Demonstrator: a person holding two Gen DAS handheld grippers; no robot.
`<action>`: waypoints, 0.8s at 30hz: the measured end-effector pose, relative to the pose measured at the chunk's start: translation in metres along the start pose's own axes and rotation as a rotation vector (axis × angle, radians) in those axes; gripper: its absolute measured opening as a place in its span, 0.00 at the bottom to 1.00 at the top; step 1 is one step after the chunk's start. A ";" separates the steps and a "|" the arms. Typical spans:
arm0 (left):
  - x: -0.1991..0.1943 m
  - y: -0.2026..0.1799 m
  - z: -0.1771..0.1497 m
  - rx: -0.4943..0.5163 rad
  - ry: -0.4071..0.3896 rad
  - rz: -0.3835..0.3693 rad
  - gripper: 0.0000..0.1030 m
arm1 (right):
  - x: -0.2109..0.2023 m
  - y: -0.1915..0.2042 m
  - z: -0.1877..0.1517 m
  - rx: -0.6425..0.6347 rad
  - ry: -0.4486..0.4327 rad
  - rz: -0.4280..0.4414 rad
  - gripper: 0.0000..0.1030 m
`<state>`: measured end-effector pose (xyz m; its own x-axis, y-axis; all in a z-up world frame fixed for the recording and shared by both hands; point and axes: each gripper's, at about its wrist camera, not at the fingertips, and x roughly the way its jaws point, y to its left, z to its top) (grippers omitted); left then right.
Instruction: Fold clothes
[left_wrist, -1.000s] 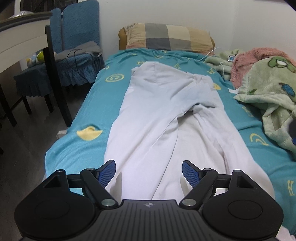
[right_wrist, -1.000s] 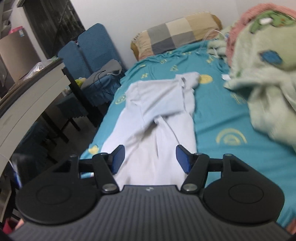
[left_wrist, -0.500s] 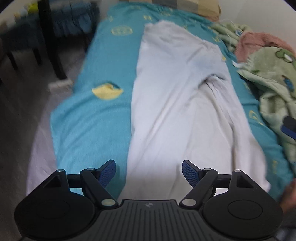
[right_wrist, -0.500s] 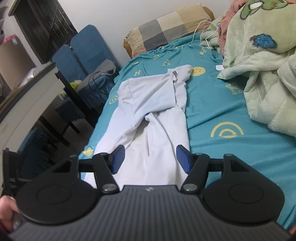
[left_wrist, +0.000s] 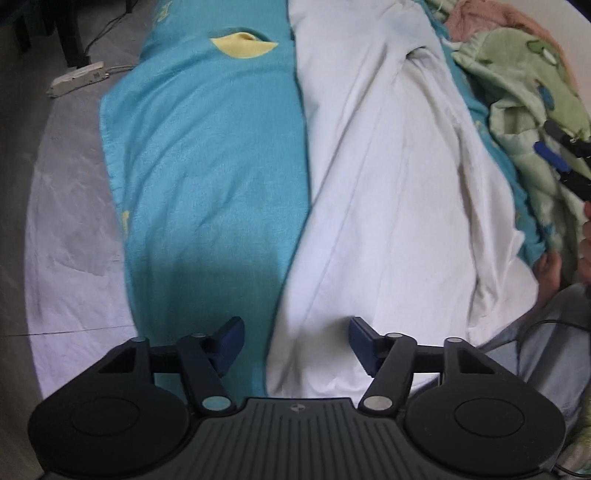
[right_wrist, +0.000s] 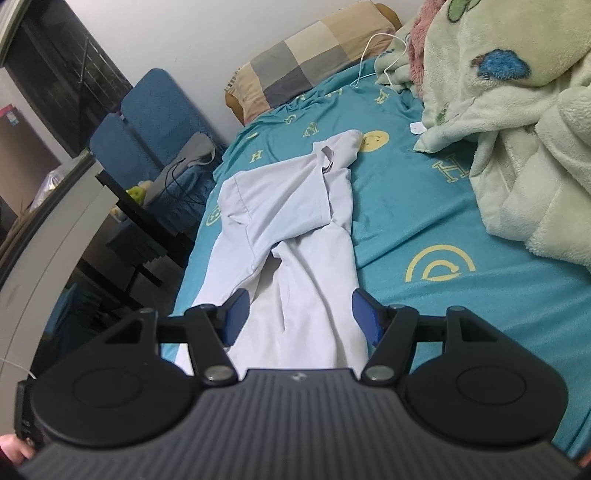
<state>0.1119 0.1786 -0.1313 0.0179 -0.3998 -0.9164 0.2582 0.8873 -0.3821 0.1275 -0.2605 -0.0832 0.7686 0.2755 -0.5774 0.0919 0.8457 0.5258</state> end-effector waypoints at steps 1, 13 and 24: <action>0.002 -0.005 0.000 0.028 0.025 -0.003 0.59 | 0.000 0.001 0.000 -0.002 0.001 -0.002 0.63; -0.021 -0.123 -0.012 0.345 0.029 0.383 0.05 | -0.001 -0.014 -0.001 0.051 0.021 -0.022 0.63; -0.011 -0.278 -0.050 0.499 -0.234 0.369 0.03 | 0.000 -0.021 -0.001 0.094 0.047 0.018 0.63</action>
<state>-0.0086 -0.0522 -0.0215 0.3853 -0.1795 -0.9052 0.6105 0.7851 0.1042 0.1248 -0.2777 -0.0953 0.7404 0.3135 -0.5945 0.1384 0.7945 0.5913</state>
